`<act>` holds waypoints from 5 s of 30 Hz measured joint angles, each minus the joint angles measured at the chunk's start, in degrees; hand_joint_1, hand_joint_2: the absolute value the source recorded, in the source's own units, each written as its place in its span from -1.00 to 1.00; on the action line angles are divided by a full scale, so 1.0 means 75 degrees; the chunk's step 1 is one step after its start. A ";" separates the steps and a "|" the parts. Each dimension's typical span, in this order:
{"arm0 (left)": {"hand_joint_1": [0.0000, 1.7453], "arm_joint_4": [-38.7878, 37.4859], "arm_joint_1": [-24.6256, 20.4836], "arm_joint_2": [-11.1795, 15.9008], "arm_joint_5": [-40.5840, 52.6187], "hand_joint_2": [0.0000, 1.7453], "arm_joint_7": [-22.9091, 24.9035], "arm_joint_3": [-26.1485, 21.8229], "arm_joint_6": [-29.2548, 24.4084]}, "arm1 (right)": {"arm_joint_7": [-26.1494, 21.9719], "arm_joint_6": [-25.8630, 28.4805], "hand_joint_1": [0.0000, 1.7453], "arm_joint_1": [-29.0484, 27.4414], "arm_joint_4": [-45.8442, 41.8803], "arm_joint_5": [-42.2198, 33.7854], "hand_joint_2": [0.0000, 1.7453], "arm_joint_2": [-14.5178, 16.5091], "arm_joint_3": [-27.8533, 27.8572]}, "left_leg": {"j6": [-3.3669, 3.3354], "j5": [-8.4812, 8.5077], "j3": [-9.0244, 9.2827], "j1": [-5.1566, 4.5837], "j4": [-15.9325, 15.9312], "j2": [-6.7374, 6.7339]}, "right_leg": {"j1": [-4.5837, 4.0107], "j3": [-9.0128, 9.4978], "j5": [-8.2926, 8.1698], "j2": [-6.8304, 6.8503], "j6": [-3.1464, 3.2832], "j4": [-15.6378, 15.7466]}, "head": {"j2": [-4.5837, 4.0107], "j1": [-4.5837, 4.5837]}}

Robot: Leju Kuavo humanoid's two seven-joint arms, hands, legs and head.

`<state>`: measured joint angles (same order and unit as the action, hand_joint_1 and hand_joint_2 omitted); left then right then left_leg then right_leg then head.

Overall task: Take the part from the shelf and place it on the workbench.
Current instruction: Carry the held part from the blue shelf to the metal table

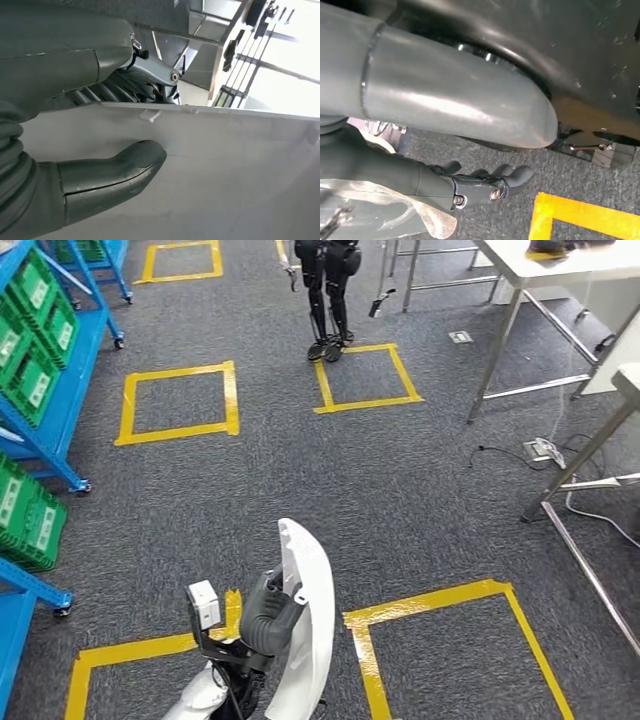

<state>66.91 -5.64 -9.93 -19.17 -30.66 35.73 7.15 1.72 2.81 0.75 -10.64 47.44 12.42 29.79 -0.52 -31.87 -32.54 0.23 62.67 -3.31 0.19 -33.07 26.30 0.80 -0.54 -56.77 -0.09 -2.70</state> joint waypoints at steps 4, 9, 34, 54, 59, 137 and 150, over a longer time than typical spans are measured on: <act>1.00 0.0002 0.0025 0.0026 -0.0005 1.00 0.0007 -0.0012 -0.0010 | 0.0019 -0.0007 -1.00 0.0013 0.0000 0.0012 -1.00 -0.0007 0.0000 | 0.0037 -0.0642 -0.0805 0.0024 0.1668 0.0382 | 0.0004 0.0020 0.0004 -0.0408 0.0051 -0.0001 | 0.0000 0.0036; 1.00 0.0004 0.0048 0.0041 0.0001 1.00 0.0011 -0.0010 -0.0015 | 0.0028 -0.0007 -1.00 0.0021 0.0000 0.0011 -1.00 -0.0008 0.0000 | 0.0040 0.0488 -0.0132 0.0136 -0.0131 0.1016 | 0.0036 -0.0035 0.0056 -0.0998 -0.0067 -0.0158 | 0.0000 0.0036; 1.00 0.0063 0.0087 0.0006 0.0124 1.00 0.0081 -0.0124 -0.0052 | 0.0060 -0.0051 -1.00 0.0028 0.0000 0.0216 -1.00 -0.0030 0.0003 | 0.0106 -0.0574 -0.0807 0.0069 0.1542 0.0361 | -0.0006 -0.0069 0.0051 -0.0326 0.0082 -0.0156 | 0.0000 0.0054; 1.00 0.0090 0.0095 -0.0019 0.0137 1.00 0.0026 -0.0130 -0.0103 | 0.0065 -0.0051 -1.00 0.0017 0.0000 0.0371 -1.00 -0.0052 0.0020 | -0.0108 0.0520 0.0092 0.0046 -0.0613 -0.0222 | 0.0082 -0.0410 0.0114 0.0307 -0.0389 -0.0582 | 0.0000 -0.0077; 1.00 0.0108 0.0088 -0.0014 0.0175 1.00 -0.0009 -0.0130 -0.0105 | 0.0057 -0.0045 -1.00 0.0004 0.0001 0.0438 -1.00 -0.0056 0.0028 | 0.0092 0.0377 0.0222 0.0022 -0.0575 -0.0404 | 0.0041 -0.0128 0.0031 0.0196 -0.0098 -0.0146 | 0.0000 -0.0071; 1.00 0.0136 0.0011 -0.0074 0.0091 1.00 -0.0007 -0.0150 0.0308 | 0.0561 -0.0745 -1.00 0.0055 0.0003 0.0509 -1.00 -0.0111 0.0463 | -0.0117 0.0636 -0.0112 -0.0078 -0.0497 0.0441 | -0.0012 0.0099 0.0235 -0.0171 -0.0048 -0.0171 | 0.0000 0.0024; 1.00 0.0133 -0.0002 -0.0127 0.0025 1.00 -0.0026 -0.0214 0.0320 | 0.0574 -0.0742 -1.00 0.0082 0.0003 0.0627 -1.00 -0.0155 0.0544 | -0.0050 0.0632 -0.0063 -0.0009 -0.0541 0.0439 | 0.0077 0.0086 0.0285 -0.0126 -0.0256 -0.0218 | 0.0000 -0.0028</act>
<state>67.91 -5.66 -10.88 -18.99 -30.85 34.12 9.55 6.02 -2.75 1.36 -10.62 52.15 11.26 33.87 -0.90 -27.13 -33.01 0.16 58.62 -0.02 0.77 -32.42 28.44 -0.15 -2.46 -58.40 -0.09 -2.91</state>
